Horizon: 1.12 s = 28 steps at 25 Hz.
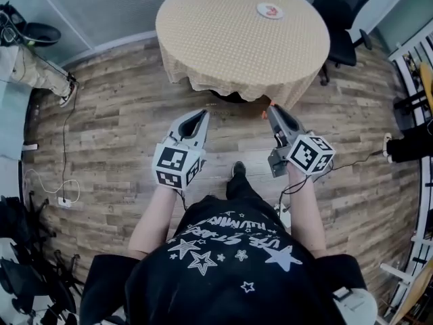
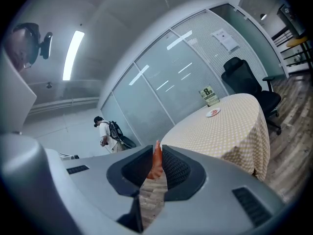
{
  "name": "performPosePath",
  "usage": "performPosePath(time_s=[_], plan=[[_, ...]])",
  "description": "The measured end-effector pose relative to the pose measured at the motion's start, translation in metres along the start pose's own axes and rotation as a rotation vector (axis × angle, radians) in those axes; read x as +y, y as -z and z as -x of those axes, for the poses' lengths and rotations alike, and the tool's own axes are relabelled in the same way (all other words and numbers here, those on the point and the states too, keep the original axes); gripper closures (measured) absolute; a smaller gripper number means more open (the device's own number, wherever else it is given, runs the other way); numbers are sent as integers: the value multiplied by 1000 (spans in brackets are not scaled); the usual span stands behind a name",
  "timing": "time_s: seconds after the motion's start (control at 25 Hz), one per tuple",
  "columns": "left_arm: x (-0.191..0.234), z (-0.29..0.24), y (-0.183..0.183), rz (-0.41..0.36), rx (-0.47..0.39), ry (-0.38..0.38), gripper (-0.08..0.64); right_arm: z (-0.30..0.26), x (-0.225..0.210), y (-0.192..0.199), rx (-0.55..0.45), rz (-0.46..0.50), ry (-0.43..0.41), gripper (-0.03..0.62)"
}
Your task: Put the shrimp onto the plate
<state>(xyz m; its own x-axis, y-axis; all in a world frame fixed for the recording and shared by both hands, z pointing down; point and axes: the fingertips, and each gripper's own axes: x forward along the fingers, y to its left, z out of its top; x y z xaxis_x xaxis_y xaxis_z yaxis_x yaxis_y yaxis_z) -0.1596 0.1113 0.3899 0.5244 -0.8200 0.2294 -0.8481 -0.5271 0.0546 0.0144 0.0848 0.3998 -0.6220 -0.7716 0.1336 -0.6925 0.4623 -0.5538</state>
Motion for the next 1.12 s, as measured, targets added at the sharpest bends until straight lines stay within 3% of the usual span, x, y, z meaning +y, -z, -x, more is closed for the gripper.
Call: performPosePath(time_s=[0.64,1.12], plan=[[-2,-109,-9,-14,54,5,549,-37,-84,-43,20,-49,-16,522],[8,-154,-18,-11,54,-72,549,-65,-117,-69,47,-44,-80,522]])
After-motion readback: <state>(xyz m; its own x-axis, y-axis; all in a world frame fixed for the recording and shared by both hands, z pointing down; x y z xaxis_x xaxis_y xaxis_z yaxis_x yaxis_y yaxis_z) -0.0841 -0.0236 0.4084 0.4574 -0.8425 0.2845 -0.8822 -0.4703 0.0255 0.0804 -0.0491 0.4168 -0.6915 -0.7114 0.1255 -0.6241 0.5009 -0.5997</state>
